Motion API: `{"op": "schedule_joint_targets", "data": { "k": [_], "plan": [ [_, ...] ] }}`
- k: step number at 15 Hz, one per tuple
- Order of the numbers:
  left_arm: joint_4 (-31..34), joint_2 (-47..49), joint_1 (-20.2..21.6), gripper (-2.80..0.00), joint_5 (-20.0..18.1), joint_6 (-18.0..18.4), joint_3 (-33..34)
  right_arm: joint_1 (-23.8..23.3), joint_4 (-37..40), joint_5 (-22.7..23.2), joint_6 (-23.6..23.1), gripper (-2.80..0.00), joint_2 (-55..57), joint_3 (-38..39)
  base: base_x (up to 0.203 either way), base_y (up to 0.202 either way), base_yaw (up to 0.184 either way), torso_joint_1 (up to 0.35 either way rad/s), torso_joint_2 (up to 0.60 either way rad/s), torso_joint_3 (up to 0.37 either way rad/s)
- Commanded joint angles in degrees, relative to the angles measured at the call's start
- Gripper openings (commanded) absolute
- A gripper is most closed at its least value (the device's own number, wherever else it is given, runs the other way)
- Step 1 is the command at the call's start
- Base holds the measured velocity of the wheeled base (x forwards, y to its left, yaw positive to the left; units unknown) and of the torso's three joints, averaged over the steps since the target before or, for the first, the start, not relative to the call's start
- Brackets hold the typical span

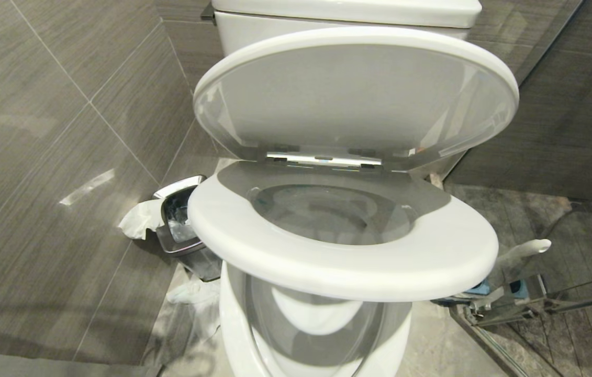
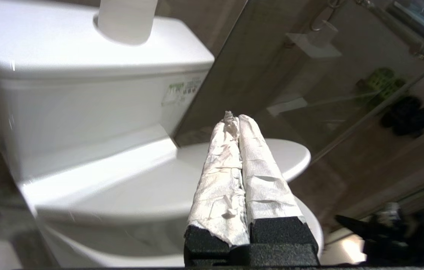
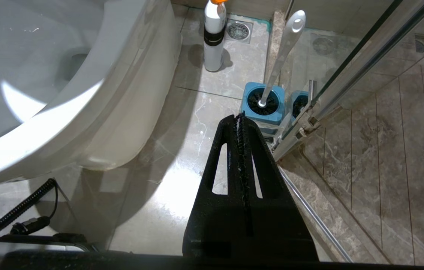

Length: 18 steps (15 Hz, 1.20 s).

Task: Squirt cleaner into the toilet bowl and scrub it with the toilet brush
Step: Close the toilet lid

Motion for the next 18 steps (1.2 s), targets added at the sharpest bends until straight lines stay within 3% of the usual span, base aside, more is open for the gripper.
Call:
{"op": "schedule_joint_targets", "data": {
  "k": [1,7,9,11,14,18],
  "plan": [
    [5.4,5.8,-9.7,-2.80,9.9,7.4,-7.5,0.0,0.0,0.0,0.0,-2.80,0.0,0.0,0.000,0.000,0.000,0.000,0.00,0.000],
    [21.7,10.3,-11.3,-2.80,11.5,14.2,-7.4,0.0,0.0,0.0,0.0,-2.80,0.0,0.0,0.000,0.000,0.000,0.000,0.00,0.000],
    [22.4,12.3,-11.2,-2.80,11.5,14.8,-7.1,0.0,0.0,0.0,0.0,-2.80,0.0,0.0,0.000,0.000,0.000,0.000,0.00,0.000],
    [21.5,12.5,-11.2,-2.80,11.6,14.8,-2.8,0.0,-0.1,0.0,0.0,-2.80,0.0,0.0,0.000,0.000,0.000,0.000,0.00,0.000],
    [15.2,13.4,-10.1,-2.80,11.7,14.8,2.1,0.1,0.0,0.0,0.0,-2.80,0.0,0.0,0.000,0.000,0.000,0.000,0.00,0.000],
    [15.9,12.6,-10.2,-2.80,11.6,15.2,7.6,0.1,0.0,0.0,0.0,-2.80,0.0,0.0,0.000,0.000,0.000,0.000,0.00,0.000]
  ]
}}
